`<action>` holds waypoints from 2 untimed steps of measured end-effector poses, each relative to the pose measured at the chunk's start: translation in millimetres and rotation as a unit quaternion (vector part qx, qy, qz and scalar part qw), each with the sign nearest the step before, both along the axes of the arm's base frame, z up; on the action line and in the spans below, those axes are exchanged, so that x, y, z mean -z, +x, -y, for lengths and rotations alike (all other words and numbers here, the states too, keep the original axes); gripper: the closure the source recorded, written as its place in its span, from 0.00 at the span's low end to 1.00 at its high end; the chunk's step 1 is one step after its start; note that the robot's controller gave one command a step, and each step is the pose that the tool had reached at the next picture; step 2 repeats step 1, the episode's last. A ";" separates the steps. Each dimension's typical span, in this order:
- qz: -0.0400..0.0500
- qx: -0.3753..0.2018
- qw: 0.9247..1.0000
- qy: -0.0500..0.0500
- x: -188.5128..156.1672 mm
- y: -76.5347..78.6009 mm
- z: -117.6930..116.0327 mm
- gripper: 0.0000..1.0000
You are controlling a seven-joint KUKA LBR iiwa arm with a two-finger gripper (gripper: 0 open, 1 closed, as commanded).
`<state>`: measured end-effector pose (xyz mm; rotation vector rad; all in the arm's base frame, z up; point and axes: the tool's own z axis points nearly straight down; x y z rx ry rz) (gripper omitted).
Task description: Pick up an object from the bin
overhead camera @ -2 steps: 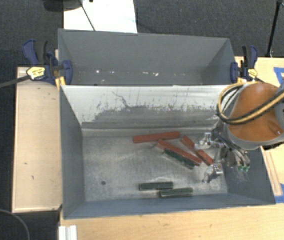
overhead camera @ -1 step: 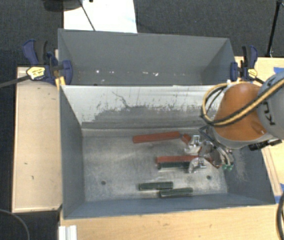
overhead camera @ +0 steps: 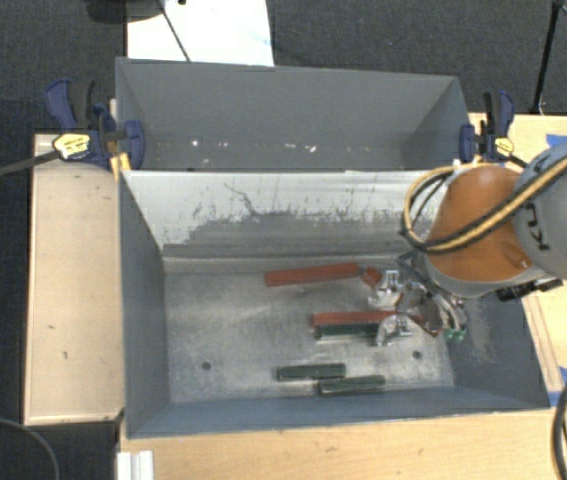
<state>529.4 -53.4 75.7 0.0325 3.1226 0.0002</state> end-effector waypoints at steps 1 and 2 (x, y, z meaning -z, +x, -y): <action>-0.004 -0.008 1.000 0.000 -196.8 17.4 -0.6 1.00; -0.004 -0.008 1.000 0.000 -196.8 17.4 -0.6 1.00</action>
Offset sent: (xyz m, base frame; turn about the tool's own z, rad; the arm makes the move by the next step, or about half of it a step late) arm 0.0000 0.0000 0.0000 0.0000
